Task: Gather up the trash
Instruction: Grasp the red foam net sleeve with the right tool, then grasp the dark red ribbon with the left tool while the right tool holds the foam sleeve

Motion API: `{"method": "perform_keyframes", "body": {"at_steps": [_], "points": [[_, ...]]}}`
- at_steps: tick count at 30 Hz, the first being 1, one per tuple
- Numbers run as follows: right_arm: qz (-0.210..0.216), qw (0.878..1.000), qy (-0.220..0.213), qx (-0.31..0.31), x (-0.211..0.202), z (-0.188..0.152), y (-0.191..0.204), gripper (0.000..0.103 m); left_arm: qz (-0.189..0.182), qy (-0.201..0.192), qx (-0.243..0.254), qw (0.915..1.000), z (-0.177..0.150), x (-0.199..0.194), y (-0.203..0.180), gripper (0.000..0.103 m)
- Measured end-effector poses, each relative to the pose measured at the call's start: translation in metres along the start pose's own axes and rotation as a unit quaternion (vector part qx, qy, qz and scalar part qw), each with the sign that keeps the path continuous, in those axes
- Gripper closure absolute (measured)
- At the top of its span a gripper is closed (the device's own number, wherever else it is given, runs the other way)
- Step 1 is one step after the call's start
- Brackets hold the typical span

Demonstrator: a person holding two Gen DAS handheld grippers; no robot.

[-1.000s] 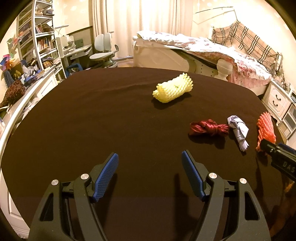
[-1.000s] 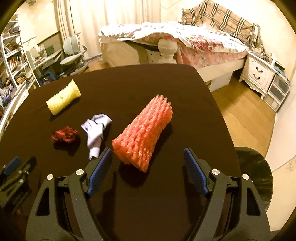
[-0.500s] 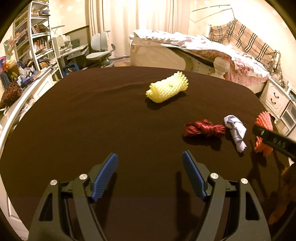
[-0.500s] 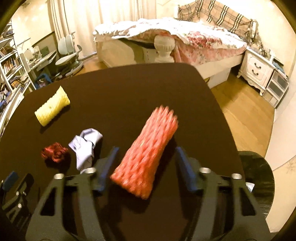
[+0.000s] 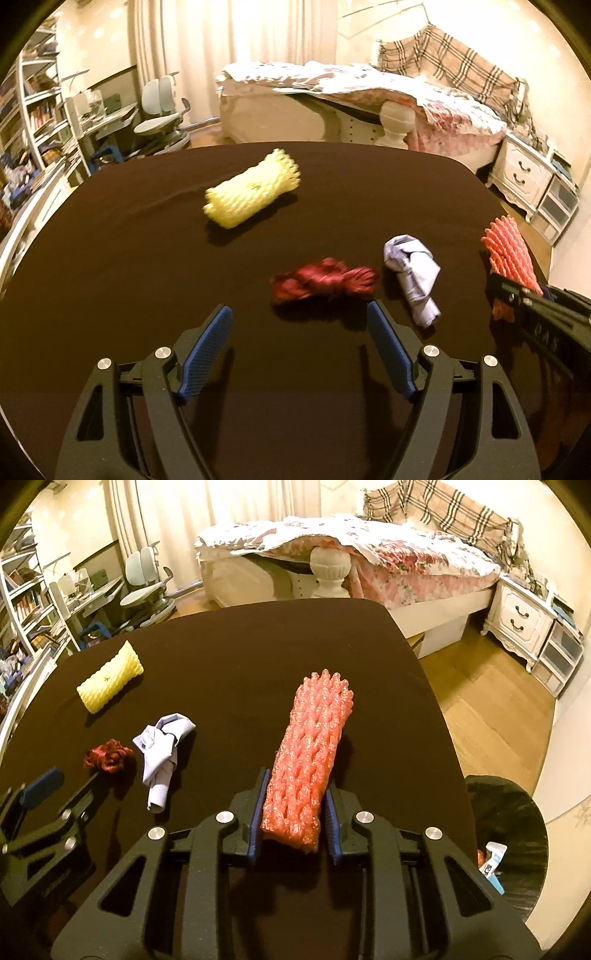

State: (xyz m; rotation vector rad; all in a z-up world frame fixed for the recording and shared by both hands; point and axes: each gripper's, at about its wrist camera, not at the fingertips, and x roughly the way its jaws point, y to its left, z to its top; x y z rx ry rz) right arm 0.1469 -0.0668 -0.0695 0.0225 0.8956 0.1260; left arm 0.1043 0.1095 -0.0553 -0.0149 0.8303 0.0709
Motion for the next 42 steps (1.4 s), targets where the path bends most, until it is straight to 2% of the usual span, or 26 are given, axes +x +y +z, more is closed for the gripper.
{"method": "perform_keyframes", "body": {"at_steps": [6,10,11,16,20,23,42], "points": [[0.0,1.0,-0.003,-0.011,0.0,-0.002,0.003,0.077,-0.002,0.007,-0.001,1.0,0.01,0.012,-0.003,0.027],[0.003,1.0,-0.003,-0.015,0.001,-0.002,0.003,0.077,-0.017,0.013,-0.008,0.9997,0.014,0.017,0.001,0.028],[0.004,1.0,-0.004,-0.015,0.0,-0.003,0.003,0.077,-0.022,0.015,-0.01,0.9996,0.014,0.017,0.002,0.037],[0.01,1.0,-0.004,-0.012,-0.002,-0.004,0.001,0.077,-0.035,0.02,0.003,0.9992,0.01,0.017,0.0,0.053],[0.012,1.0,-0.004,-0.012,-0.004,-0.006,0.0,0.077,-0.034,0.013,0.01,0.9993,0.007,0.012,-0.002,0.064],[0.013,1.0,-0.005,-0.011,-0.008,-0.009,-0.001,0.078,-0.039,0.011,0.003,0.9992,0.006,0.01,0.001,0.068],[0.018,1.0,-0.012,-0.017,-0.041,-0.042,-0.003,0.078,-0.041,-0.006,-0.008,0.9991,-0.022,-0.024,-0.003,0.071]]}}
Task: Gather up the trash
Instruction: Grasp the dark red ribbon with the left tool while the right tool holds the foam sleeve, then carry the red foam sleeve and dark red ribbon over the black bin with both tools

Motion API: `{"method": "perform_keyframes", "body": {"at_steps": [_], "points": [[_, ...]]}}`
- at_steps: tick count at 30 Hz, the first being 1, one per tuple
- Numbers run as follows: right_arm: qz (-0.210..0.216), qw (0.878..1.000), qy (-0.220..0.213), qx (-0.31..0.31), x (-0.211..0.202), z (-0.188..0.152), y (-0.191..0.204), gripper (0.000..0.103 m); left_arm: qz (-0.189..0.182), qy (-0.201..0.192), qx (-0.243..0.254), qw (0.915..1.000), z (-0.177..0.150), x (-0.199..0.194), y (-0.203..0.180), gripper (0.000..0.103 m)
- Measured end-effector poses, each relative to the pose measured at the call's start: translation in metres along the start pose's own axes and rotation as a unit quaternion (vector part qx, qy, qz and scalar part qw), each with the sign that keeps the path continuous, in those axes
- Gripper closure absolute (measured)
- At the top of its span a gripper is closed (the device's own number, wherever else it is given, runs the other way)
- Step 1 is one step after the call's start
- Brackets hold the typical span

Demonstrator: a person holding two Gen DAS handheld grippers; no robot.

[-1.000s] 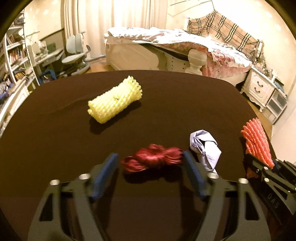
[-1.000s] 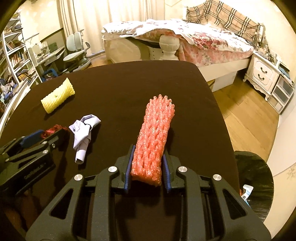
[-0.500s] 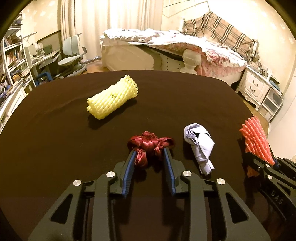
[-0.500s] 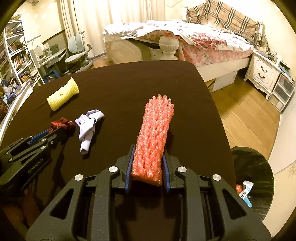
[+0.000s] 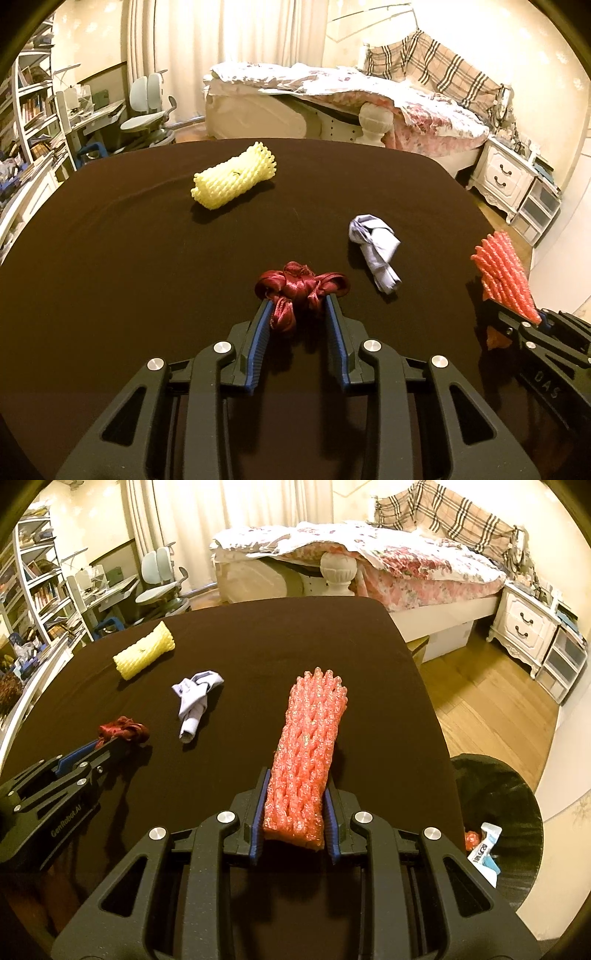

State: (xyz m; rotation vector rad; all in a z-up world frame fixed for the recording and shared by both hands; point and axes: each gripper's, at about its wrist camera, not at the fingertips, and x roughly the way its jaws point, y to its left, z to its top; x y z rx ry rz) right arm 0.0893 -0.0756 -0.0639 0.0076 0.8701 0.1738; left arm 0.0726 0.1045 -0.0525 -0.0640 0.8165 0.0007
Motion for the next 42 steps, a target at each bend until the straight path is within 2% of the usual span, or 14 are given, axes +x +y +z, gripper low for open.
{"method": "perform_keyframes", "body": {"at_steps": [21,42], "points": [[-0.017,1.0,-0.002,-0.006,-0.046,-0.033,-0.008,0.078,-0.015,-0.031,-0.009,0.9994,-0.025,-0.036,-0.022,0.071],[-0.067,0.997,-0.015,0.045,-0.073,-0.047,-0.072,0.078,-0.044,-0.054,0.028,0.9972,-0.023,-0.049,-0.074,0.071]]}}
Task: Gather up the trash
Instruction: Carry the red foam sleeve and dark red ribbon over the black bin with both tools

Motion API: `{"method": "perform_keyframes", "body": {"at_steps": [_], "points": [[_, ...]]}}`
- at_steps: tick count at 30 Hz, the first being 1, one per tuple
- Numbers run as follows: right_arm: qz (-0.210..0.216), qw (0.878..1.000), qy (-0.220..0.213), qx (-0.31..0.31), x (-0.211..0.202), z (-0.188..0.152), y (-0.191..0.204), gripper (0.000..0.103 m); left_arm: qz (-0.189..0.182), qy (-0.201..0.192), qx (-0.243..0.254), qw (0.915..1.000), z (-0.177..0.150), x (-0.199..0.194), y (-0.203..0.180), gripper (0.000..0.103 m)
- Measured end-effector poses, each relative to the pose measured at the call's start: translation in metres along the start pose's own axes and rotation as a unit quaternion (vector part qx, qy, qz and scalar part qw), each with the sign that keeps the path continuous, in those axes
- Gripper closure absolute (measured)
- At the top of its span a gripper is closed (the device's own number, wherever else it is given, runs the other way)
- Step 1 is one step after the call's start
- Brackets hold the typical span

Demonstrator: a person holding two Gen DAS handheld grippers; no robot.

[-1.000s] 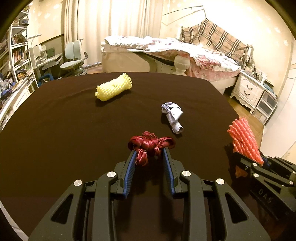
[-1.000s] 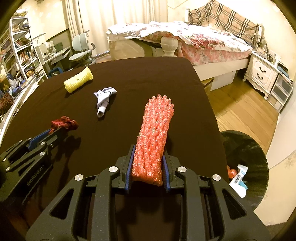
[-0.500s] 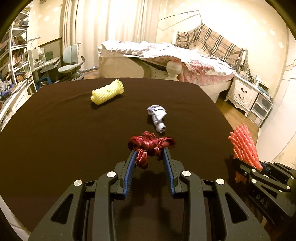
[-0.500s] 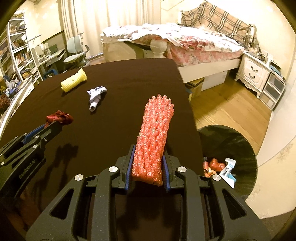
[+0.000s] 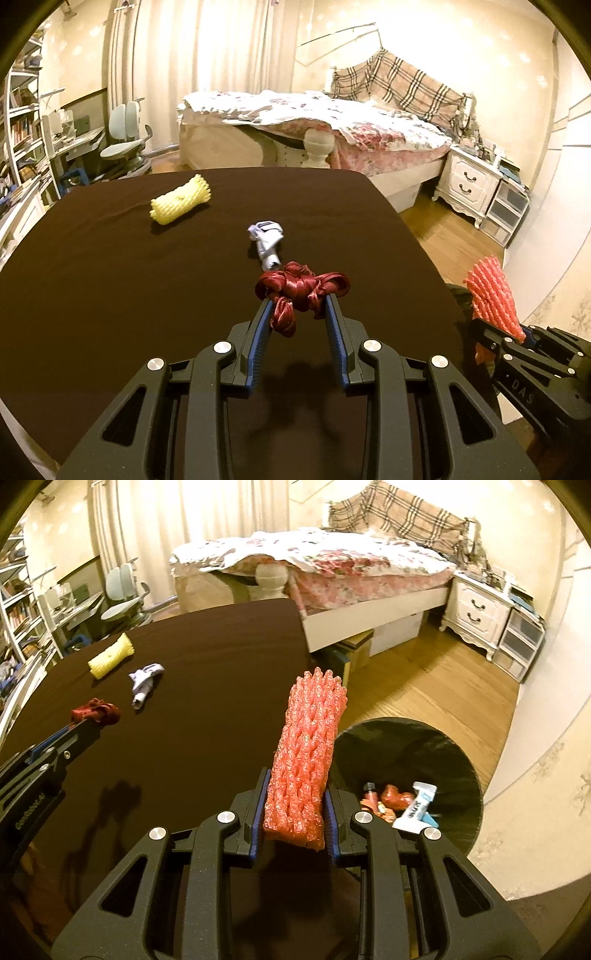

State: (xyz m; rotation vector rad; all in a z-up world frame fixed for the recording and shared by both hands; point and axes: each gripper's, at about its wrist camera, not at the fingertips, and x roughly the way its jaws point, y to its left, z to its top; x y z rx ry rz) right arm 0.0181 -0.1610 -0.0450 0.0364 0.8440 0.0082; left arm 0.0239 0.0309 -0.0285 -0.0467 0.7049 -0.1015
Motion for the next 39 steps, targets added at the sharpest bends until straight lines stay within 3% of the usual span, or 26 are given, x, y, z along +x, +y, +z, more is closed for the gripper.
{"method": "perform_keyframes", "body": {"at_steps": [21,39], "points": [[-0.026,0.998,-0.011,0.063,-0.009,-0.009,-0.06,0.078,-0.033,-0.001,0.048,0.9983,0.004,0.006,-0.062,0.071],[-0.037,0.992,-0.012,0.122,-0.002,-0.019,-0.121,0.078,-0.073,0.009,0.109,0.9913,0.008,0.029,-0.134,0.071]]}}
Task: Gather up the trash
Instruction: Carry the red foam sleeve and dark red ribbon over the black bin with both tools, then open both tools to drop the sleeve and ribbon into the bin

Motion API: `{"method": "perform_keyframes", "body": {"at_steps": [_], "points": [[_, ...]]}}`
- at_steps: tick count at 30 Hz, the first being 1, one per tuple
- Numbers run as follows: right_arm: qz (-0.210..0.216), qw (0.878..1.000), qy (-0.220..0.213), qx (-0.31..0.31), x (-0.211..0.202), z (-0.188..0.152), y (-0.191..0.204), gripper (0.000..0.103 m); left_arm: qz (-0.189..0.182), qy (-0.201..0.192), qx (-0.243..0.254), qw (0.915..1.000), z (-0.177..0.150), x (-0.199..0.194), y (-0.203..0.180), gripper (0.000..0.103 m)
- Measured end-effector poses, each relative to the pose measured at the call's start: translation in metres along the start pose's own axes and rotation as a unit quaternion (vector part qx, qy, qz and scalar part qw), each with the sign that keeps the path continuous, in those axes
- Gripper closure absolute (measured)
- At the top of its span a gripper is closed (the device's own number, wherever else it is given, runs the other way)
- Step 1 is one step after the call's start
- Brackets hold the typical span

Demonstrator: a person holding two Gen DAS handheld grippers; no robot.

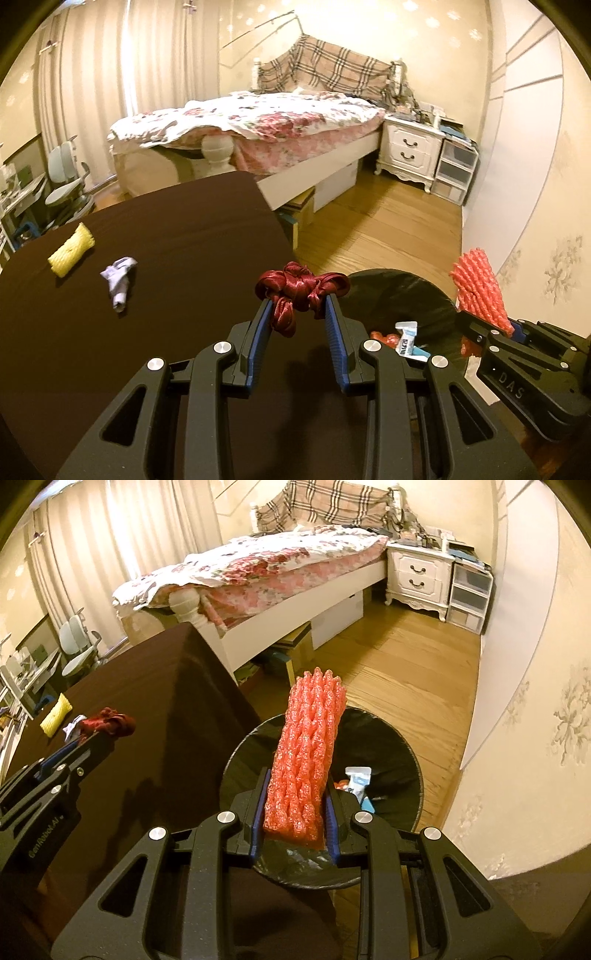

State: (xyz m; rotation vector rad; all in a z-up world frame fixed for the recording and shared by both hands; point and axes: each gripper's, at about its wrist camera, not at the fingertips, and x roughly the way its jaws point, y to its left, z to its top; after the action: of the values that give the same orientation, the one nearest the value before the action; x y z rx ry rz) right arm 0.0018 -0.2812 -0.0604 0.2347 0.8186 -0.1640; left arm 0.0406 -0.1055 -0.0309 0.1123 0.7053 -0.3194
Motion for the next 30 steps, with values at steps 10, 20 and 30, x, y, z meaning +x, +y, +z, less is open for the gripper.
{"method": "perform_keyframes", "body": {"at_steps": [10,20,30], "points": [[-0.009,1.0,0.006,0.019,0.016,0.003,-0.02,0.077,-0.013,0.01,0.02,0.9997,0.011,0.023,-0.021,0.071],[-0.019,0.999,0.015,0.034,0.031,0.004,-0.032,0.075,-0.016,0.016,0.042,0.9989,0.019,0.039,-0.038,0.063],[-0.035,0.998,0.012,0.046,0.031,0.003,-0.041,0.052,-0.002,0.016,0.026,0.9995,0.015,0.038,-0.03,0.029]]}}
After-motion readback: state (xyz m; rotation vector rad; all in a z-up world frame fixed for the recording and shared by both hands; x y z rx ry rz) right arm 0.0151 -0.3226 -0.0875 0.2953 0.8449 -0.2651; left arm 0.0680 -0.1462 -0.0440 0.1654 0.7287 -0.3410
